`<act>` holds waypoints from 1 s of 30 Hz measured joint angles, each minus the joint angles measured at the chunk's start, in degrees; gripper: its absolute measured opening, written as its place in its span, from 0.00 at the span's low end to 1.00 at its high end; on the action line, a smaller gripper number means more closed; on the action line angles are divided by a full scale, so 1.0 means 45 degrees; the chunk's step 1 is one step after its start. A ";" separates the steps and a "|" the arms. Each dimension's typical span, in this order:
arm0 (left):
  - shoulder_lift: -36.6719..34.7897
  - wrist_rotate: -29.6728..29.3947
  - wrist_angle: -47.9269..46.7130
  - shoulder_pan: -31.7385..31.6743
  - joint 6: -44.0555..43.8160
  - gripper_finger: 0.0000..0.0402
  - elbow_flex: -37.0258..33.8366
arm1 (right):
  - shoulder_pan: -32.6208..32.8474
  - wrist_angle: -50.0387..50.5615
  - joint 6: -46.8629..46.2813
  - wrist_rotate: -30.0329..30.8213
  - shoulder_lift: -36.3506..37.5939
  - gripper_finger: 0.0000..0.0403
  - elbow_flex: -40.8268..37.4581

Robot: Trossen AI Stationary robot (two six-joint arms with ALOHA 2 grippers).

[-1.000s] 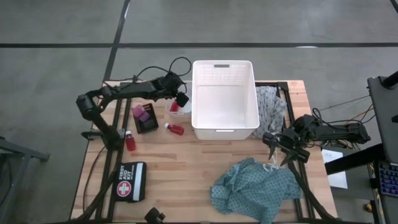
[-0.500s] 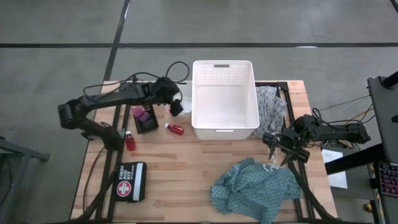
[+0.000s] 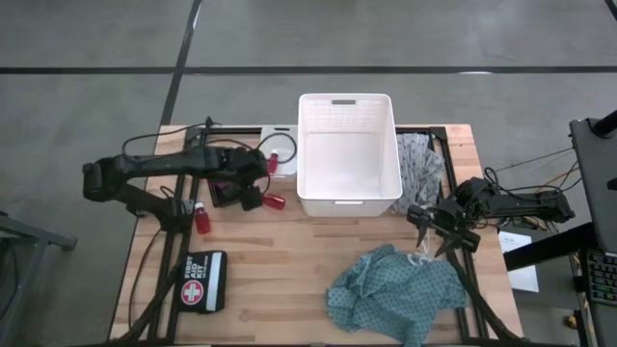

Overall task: Pick & Place Medicine items
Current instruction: Put the right red pill bottle into the white bin

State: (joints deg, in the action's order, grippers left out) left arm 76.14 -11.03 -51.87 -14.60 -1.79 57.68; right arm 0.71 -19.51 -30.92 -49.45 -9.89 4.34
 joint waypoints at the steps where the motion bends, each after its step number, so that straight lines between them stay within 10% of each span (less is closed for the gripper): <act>1: 0.0000 0.0074 -0.0326 0.0097 -0.0122 0.63 -0.0003 | 0.0000 0.0005 -0.0002 0.0000 0.0000 0.56 0.0000; 30: 0.0019 0.0903 0.2800 0.0492 0.2994 0.63 -0.2917 | 0.0005 0.0002 -0.0005 0.0000 0.0000 0.56 0.0000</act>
State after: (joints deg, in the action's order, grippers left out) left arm 76.23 -6.96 -39.27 -12.38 11.68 44.56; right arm 0.73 -19.50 -30.94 -49.45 -9.89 4.34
